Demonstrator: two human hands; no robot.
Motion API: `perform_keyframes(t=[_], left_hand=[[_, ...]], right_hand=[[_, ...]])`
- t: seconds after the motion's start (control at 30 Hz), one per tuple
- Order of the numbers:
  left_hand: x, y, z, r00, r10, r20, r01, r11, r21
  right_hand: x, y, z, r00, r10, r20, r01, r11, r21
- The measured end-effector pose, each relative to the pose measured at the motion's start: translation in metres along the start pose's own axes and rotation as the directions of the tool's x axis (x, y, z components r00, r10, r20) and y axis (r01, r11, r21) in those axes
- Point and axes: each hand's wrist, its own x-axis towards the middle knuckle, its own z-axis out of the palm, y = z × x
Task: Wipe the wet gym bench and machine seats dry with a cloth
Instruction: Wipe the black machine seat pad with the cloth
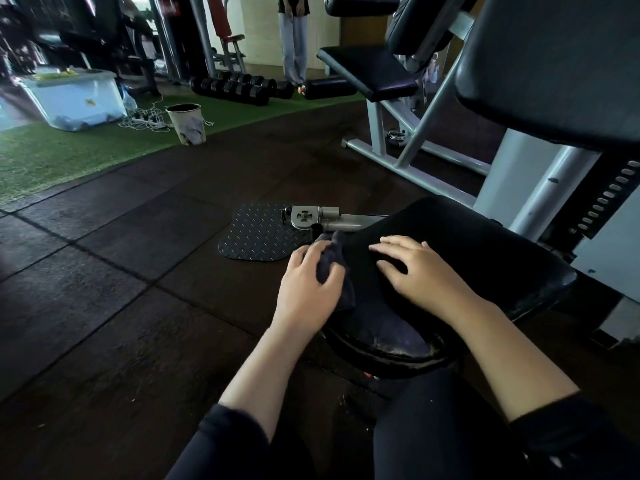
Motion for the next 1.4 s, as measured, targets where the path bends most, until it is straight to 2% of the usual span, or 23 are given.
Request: perform_keyframes(t=[0.1,0.17,0.27,0.33,0.4,0.5,0.63,0.7,0.8,0.9,0.97,1.07,1.2,1.3,1.4], left_hand=[[-0.038,-0.004,0.003,0.987,0.093,-0.132,-0.092,0.996,0.008],[-0.062,-0.002,0.008,0.961,0.214,-0.177,-0.196,0.974,0.113],[-0.072,0.008,0.013,0.922,0.361,-0.142,-0.316,0.911,0.264],[-0.059,0.013,0.015,0.917,0.389,-0.086,-0.349,0.888,0.299],[-0.038,0.018,0.016,0.935,0.355,-0.021,-0.331,0.891,0.312],[-0.008,0.020,0.012,0.969,0.228,0.097,-0.247,0.912,0.328],[0.005,0.014,0.002,0.997,0.029,0.077,-0.044,0.980,0.196],[-0.006,0.006,-0.001,0.998,-0.024,0.050,0.019,0.995,0.098],[-0.039,0.001,0.000,0.999,0.030,-0.042,-0.029,0.999,0.015],[-0.068,0.008,0.011,0.966,0.227,-0.124,-0.204,0.963,0.178],[-0.073,0.014,0.017,0.945,0.310,-0.103,-0.273,0.922,0.275],[-0.052,0.023,0.016,0.944,0.328,-0.035,-0.297,0.890,0.345],[-0.011,0.028,0.011,0.978,0.188,0.091,-0.209,0.909,0.361],[-0.003,0.027,0.003,0.996,0.010,0.088,-0.034,0.963,0.269],[-0.021,0.020,-0.004,0.995,-0.084,0.049,0.074,0.982,0.173]], right_hand=[[0.000,0.002,0.003,1.000,0.021,-0.004,-0.021,0.999,0.027],[0.001,0.004,0.002,1.000,0.031,-0.006,-0.031,0.999,0.038],[0.002,0.005,0.000,1.000,0.021,0.001,-0.021,0.999,0.045],[0.003,0.004,-0.001,1.000,0.012,0.009,-0.012,0.999,0.032],[0.004,0.002,-0.002,1.000,0.012,0.018,-0.013,1.000,0.019],[0.005,0.001,-0.002,0.999,0.024,0.022,-0.025,1.000,0.011],[0.004,0.002,-0.002,1.000,0.020,0.020,-0.020,1.000,0.017],[0.002,0.002,-0.001,1.000,0.019,0.013,-0.019,0.999,0.028],[0.000,0.004,0.003,1.000,0.023,-0.008,-0.023,0.999,0.041],[0.001,0.008,0.002,0.999,0.031,-0.006,-0.031,0.998,0.054],[0.002,0.009,0.000,1.000,0.024,0.006,-0.024,0.999,0.048],[0.005,0.007,0.001,1.000,0.011,0.009,-0.011,0.999,0.034],[0.007,0.005,-0.001,0.999,0.019,0.028,-0.019,1.000,0.021],[0.006,0.007,0.000,1.000,0.018,0.016,-0.018,1.000,0.023],[0.003,0.007,0.003,1.000,0.029,0.012,-0.030,0.999,0.041]])
